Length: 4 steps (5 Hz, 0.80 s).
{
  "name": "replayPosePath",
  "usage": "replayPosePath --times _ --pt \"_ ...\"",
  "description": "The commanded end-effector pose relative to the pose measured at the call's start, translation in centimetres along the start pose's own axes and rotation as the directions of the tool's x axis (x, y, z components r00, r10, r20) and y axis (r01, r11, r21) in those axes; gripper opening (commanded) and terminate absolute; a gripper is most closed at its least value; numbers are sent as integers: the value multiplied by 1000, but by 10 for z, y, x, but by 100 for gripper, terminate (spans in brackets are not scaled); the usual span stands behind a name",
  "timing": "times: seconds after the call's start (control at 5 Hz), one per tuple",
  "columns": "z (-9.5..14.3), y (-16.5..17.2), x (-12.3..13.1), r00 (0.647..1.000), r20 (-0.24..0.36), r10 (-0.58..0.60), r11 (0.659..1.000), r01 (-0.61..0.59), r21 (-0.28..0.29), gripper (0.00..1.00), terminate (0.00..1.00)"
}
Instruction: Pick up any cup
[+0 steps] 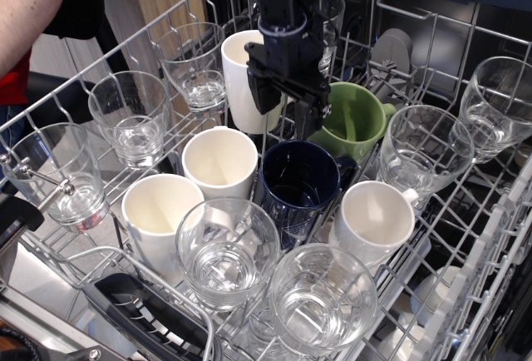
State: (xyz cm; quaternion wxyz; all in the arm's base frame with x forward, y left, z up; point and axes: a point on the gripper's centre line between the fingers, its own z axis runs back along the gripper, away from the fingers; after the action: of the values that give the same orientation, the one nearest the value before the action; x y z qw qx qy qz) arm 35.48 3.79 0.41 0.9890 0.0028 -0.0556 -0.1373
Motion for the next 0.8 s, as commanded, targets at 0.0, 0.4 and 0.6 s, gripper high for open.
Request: replayPosePath --times 0.0,0.4,0.6 --pt "-13 10 16 997 70 15 999 -18 40 100 0" --pt "-38 19 16 998 59 -18 998 14 69 100 0" --pt "-48 22 20 998 66 -16 997 11 80 100 0"
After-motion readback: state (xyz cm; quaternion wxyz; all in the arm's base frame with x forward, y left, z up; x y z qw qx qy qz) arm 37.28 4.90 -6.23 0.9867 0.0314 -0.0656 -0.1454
